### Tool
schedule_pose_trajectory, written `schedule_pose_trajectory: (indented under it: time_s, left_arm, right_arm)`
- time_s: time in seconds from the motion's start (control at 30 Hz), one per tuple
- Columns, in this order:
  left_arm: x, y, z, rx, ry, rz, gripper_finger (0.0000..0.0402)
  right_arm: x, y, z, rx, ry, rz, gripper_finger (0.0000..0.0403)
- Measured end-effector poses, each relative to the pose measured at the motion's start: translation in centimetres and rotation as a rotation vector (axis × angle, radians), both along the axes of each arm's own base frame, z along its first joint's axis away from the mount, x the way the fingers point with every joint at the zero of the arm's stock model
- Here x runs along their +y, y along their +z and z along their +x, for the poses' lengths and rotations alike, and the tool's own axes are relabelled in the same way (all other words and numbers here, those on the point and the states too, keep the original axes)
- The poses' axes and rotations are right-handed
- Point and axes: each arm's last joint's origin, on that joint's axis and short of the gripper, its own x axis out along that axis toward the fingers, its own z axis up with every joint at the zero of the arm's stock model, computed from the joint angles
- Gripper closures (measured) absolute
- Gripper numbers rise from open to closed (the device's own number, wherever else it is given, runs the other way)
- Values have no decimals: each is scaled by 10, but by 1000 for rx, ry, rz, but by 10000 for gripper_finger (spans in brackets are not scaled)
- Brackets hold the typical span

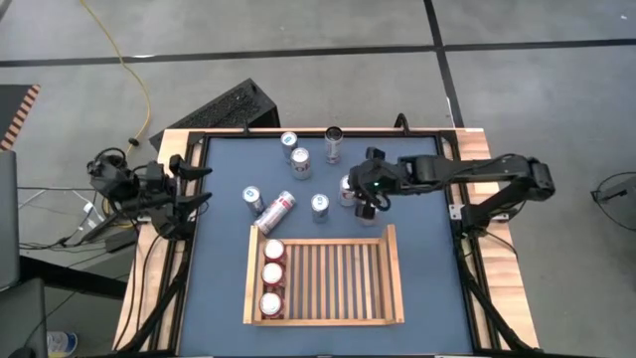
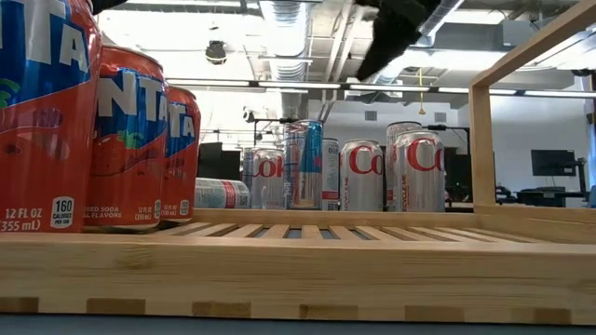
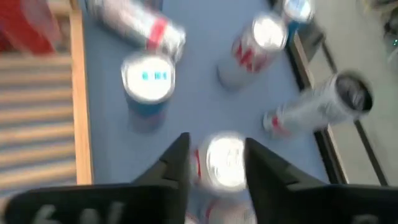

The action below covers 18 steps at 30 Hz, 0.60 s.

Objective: Place canned beverage on shelf
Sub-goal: Put the bottom blue soda can on the shelf

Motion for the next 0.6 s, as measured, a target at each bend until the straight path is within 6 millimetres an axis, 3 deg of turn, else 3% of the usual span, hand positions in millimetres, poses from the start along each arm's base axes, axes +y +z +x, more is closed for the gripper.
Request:
schedule_pose_trajectory:
  time_s: [0.13, 0.27, 0.6]
  left_arm:
    - [-2, 0, 3, 23, 21, 37, 53]
    - [-1, 4, 3, 5, 61, 31, 53]
    - [2, 5, 1, 40, 184, 66, 53]
  right_arm:
    - [-5, -3, 5, 89, -10, 23, 208]
    - [-16, -6, 11, 150, -33, 33, 171]
    - [-61, -19, 21, 189, -64, -19, 164]
